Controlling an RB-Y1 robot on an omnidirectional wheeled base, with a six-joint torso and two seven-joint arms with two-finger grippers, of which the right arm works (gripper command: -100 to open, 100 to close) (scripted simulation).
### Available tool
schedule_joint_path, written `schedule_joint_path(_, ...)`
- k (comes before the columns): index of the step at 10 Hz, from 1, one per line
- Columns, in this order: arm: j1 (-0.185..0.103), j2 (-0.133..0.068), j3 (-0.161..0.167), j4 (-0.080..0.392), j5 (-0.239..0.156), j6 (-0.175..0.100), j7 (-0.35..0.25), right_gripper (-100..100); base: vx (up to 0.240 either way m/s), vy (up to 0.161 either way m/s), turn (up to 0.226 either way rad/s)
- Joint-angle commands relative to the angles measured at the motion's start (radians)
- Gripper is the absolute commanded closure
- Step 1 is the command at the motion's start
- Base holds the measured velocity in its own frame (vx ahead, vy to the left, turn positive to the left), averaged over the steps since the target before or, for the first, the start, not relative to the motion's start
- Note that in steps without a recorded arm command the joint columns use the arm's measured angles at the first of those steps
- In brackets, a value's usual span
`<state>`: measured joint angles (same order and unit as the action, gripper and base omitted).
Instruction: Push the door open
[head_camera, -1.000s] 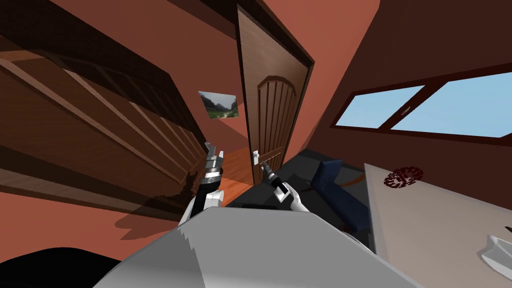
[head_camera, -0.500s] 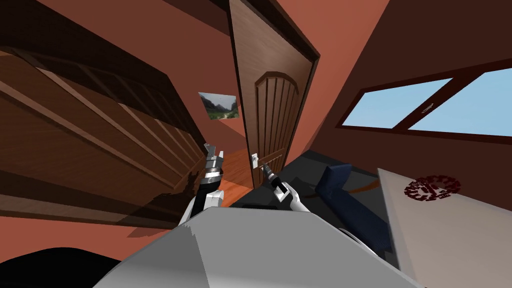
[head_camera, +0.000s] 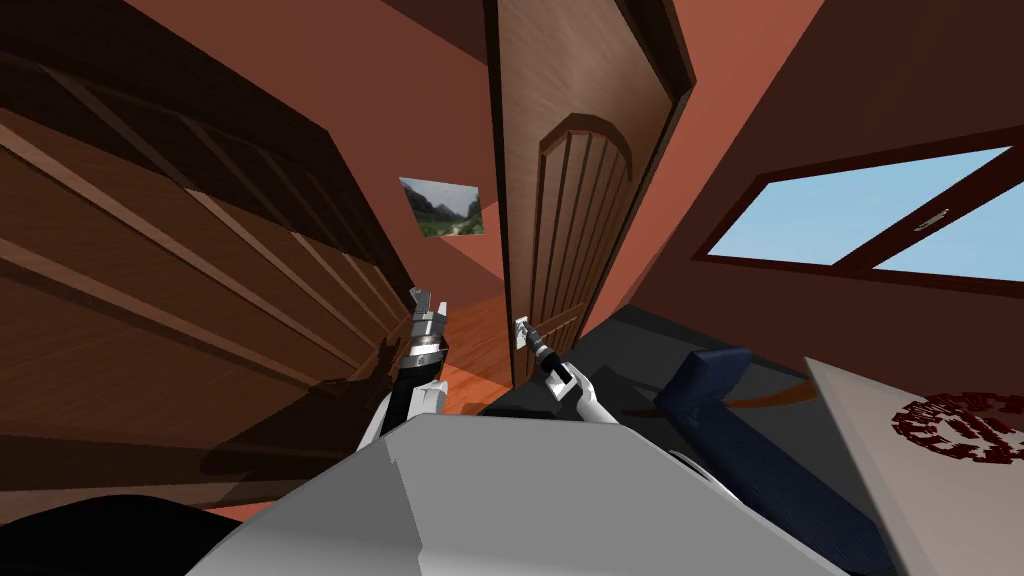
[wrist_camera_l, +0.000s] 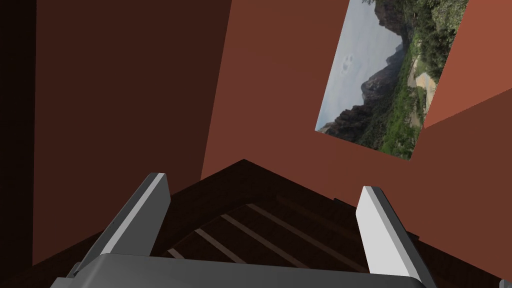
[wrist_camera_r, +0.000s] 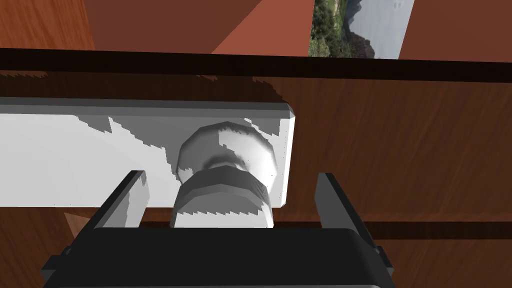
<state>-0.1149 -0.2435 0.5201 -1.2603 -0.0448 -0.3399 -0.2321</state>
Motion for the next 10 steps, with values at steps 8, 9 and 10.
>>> schedule_joint_path(8, -0.027, 0.011, -0.025, 0.036, -0.008, -0.009, 0.015, 100, 0.011, 0.010, 0.001)
schedule_joint_path(9, -0.043, 0.017, -0.041, 0.063, -0.014, -0.015, 0.025, 100, 0.078, 0.126, -0.046)
schedule_joint_path(10, -0.051, 0.021, -0.049, 0.077, -0.016, -0.019, 0.030, 100, 0.100, 0.134, -0.041)
